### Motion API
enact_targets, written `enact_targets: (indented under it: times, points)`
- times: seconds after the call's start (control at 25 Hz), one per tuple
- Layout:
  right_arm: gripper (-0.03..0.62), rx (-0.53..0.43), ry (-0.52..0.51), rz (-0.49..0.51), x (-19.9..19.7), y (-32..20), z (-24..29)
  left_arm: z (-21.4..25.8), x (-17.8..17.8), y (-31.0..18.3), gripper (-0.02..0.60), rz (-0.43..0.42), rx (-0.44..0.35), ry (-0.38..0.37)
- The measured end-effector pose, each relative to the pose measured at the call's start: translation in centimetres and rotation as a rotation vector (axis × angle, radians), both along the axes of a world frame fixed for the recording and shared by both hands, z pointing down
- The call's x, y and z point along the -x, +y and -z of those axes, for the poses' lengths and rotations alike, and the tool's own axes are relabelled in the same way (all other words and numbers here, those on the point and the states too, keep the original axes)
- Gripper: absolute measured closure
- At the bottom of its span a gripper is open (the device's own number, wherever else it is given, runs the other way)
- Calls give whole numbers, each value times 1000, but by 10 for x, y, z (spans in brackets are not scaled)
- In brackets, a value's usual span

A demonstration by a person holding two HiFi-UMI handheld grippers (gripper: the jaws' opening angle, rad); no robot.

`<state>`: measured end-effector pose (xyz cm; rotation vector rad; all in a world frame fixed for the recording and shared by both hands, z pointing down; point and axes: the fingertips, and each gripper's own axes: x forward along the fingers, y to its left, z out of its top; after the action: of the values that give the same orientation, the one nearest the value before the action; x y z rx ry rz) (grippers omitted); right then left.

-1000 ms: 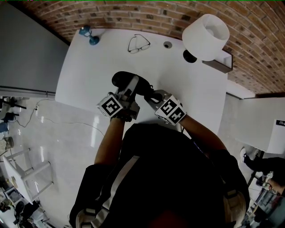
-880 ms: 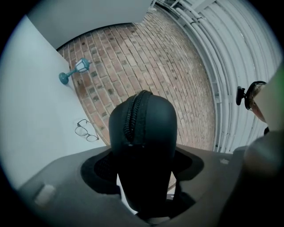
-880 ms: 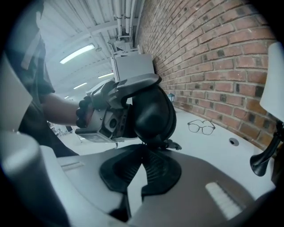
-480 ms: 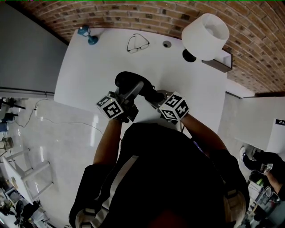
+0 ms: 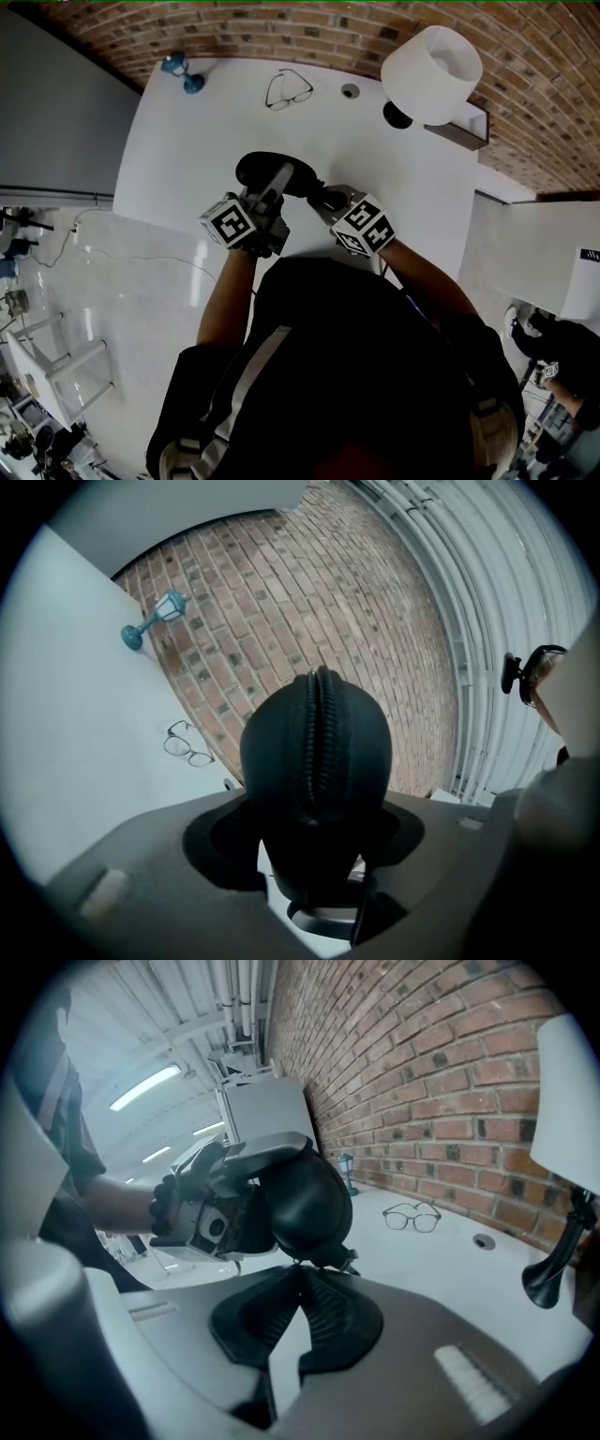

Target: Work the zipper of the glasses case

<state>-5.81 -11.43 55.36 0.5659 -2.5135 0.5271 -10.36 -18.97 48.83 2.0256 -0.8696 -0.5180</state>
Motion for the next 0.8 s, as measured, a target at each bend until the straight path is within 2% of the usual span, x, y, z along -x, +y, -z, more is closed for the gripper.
enact_targets:
  times: [0.16,0.32,0.48,0.68,0.8]
  points:
    - [591,-93,60,-14,-7,-6,-2,-14,4,1,328,-10,41,-7]
    - [591,-125,78,-18,-12,-9,-4,-18,1,9,334,-33,96,69]
    - [591,-178,106,24,-10,-3,-2,-23,0,15,337,-52,153,77]
    - [591,-271,163,55,-15,-7,-4,-25,-1,19,337,-84,174,89]
    - [591,-335,202,80,-23,-12,-6,-25,-5,23,337,-139,156,55]
